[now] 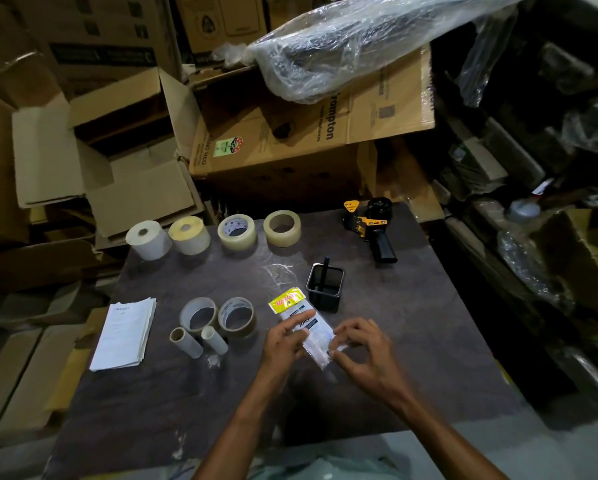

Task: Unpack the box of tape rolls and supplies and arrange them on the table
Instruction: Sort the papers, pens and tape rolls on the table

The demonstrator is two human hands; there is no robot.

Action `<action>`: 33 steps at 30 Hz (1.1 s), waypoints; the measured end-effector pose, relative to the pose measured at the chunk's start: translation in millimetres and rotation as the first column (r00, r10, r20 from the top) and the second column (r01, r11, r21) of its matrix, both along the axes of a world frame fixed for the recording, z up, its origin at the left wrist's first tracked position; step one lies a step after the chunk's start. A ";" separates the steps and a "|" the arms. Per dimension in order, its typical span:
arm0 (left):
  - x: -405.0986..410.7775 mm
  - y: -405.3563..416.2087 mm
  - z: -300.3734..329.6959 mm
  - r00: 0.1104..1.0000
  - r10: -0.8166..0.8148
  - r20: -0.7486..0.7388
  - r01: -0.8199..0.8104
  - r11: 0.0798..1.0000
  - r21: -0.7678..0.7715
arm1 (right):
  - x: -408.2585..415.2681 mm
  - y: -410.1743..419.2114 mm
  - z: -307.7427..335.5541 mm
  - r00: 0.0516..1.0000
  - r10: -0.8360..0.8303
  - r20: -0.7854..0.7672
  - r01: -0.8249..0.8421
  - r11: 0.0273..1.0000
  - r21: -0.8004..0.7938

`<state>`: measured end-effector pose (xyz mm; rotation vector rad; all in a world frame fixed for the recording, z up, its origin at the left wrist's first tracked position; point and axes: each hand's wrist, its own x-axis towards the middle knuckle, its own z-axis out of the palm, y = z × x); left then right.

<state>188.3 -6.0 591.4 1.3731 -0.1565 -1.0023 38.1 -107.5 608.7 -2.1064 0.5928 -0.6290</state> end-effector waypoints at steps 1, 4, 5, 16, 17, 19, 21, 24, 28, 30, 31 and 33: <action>-0.4 0.0 1.2 1.000 0.004 -0.008 -0.004 1.000 0.002 | -0.4 1.1 1.1 1.000 -0.004 0.015 0.005 1.000 -0.027; -0.4 0.3 1.1 0.999 0.047 -0.007 -0.047 0.998 0.033 | -3.7 3.7 2.9 0.999 0.010 0.050 -0.009 1.000 -0.020; 0.0 0.4 0.8 0.997 0.074 -0.011 -0.074 0.997 0.037 | -6.0 3.4 2.6 0.998 0.030 0.050 -0.030 1.000 0.002; 4.1 -0.3 24.6 0.930 0.136 -0.343 -0.194 0.970 -0.143 | -22.7 8.8 9.8 0.967 0.205 -0.150 -0.214 0.976 -0.050; 4.9 -0.3 26.9 0.919 0.125 -0.374 -0.197 0.967 -0.161 | -20.1 9.2 12.0 0.963 0.207 -0.169 -0.223 0.972 -0.077; 6.6 -0.3 29.4 0.895 0.118 -0.431 -0.218 0.957 -0.191 | -12.4 10.0 15.5 0.957 0.216 -0.196 -0.244 0.960 -0.135; 8.9 -0.6 28.2 0.876 0.109 -0.470 -0.237 0.946 -0.222 | -5.5 11.8 15.4 0.957 0.205 -0.206 -0.241 0.956 -0.167; 8.2 -2.4 28.1 0.885 0.095 -0.456 -0.233 0.938 -0.256 | 0.4 13.8 11.2 0.975 0.077 -0.207 -0.083 0.996 -0.020; 2.8 -7.9 36.4 0.958 0.106 -0.265 -0.192 0.926 -0.325 | 16.6 13.3 14.0 0.981 -0.083 -0.173 0.182 0.687 0.703; -2.5 -10.7 42.9 0.987 0.105 -0.125 -0.141 0.937 -0.321 | 25.4 11.1 17.3 0.976 -0.138 -0.167 0.203 0.327 0.923; -5.8 -11.5 46.7 0.994 0.093 -0.052 -0.104 0.943 -0.315 | 28.2 10.4 19.8 0.976 -0.161 -0.144 0.172 0.175 0.970; -12.2 -12.8 55.5 0.992 0.049 0.116 -0.012 0.953 -0.303 | 32.3 8.9 24.0 0.973 -0.217 -0.077 0.067 -0.053 0.996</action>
